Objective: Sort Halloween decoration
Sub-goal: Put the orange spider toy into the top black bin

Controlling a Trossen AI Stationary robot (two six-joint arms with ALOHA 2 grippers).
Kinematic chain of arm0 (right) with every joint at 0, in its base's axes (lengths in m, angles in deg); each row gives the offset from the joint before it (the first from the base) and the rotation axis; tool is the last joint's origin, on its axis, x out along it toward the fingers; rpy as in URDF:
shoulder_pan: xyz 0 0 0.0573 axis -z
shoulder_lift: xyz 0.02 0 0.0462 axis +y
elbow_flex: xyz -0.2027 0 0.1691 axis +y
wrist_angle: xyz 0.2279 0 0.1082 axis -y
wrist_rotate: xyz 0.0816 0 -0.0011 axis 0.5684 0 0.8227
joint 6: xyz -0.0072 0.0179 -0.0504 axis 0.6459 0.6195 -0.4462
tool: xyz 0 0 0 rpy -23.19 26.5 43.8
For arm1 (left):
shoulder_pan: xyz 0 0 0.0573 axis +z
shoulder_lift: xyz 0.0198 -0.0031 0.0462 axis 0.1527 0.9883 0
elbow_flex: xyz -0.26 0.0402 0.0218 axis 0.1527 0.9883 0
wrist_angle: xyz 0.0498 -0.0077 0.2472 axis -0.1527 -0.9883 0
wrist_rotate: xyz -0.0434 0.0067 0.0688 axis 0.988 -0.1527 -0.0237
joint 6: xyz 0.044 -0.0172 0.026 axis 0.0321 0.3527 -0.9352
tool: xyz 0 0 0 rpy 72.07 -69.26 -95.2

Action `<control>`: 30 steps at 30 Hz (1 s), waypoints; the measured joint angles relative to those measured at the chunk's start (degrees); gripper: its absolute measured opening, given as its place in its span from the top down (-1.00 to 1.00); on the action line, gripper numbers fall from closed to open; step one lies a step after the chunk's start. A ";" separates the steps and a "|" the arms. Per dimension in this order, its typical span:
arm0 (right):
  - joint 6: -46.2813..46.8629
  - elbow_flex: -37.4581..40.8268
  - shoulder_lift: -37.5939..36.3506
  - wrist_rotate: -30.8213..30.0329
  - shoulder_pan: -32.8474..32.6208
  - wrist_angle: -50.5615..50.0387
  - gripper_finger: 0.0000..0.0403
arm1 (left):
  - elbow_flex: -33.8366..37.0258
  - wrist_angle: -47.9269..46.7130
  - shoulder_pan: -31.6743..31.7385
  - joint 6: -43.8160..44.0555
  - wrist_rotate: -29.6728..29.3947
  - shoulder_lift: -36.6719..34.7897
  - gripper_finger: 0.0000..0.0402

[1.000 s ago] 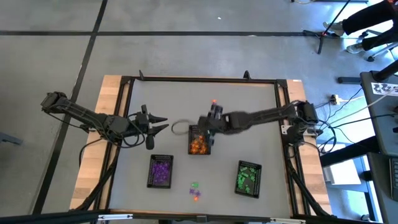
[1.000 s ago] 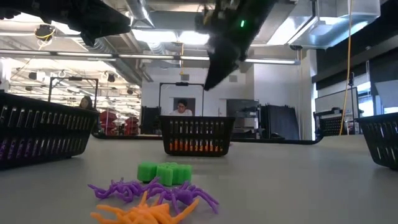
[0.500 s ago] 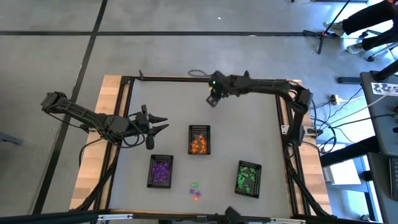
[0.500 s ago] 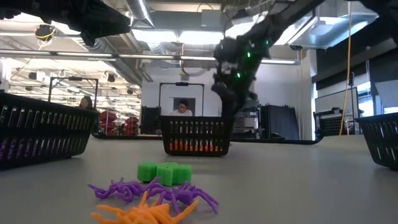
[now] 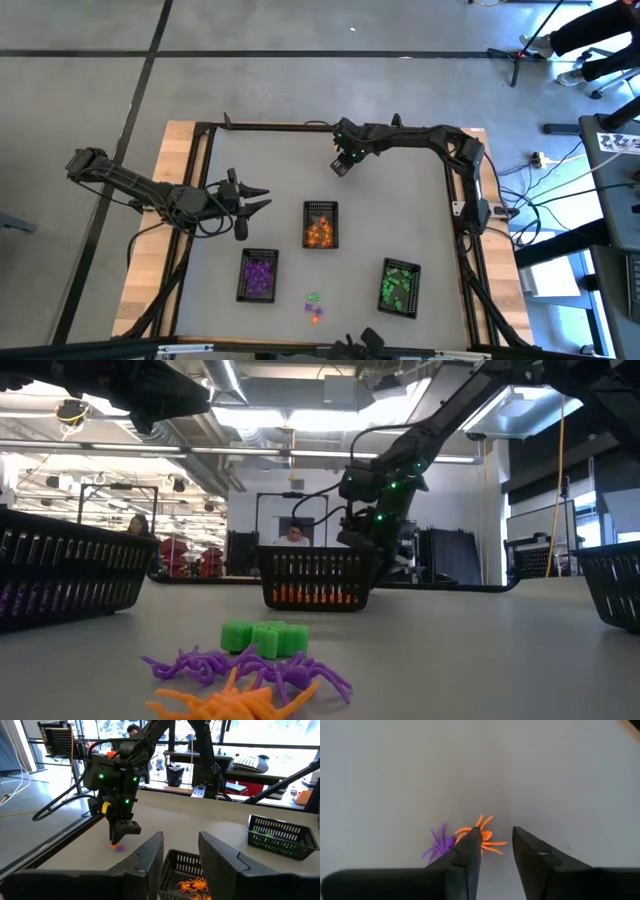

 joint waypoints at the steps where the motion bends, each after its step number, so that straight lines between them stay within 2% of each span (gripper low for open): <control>1: 0.25 0.00 0.10 0.05 0.00 -0.01 0.46 | 0.00 0.00 0.00 0.02 0.00 0.00 0.43; 5: 0.72 0.00 0.16 0.01 -0.01 -0.05 0.59 | 0.00 0.00 0.00 0.00 0.00 -0.01 0.43; 11: -0.09 0.00 0.20 0.01 -0.02 -0.08 0.96 | 0.00 0.00 -0.01 0.00 0.02 -0.02 0.43; 16: -0.03 0.20 -0.91 -0.17 -0.37 -1.33 0.98 | 0.00 0.00 -0.02 0.02 0.00 -0.02 0.43; 20: 0.03 0.37 -3.49 -3.06 -1.46 -3.40 0.99 | 0.00 0.00 -0.02 0.02 0.02 -0.01 0.43; 27: 0.17 0.33 -10.19 -8.35 -6.11 -7.27 1.00 | 0.00 0.00 0.00 0.02 0.02 0.00 0.43; 30: 1.27 0.33 -13.53 -8.37 -9.06 -7.93 1.00 | 0.02 0.00 0.00 0.00 0.00 -0.02 0.43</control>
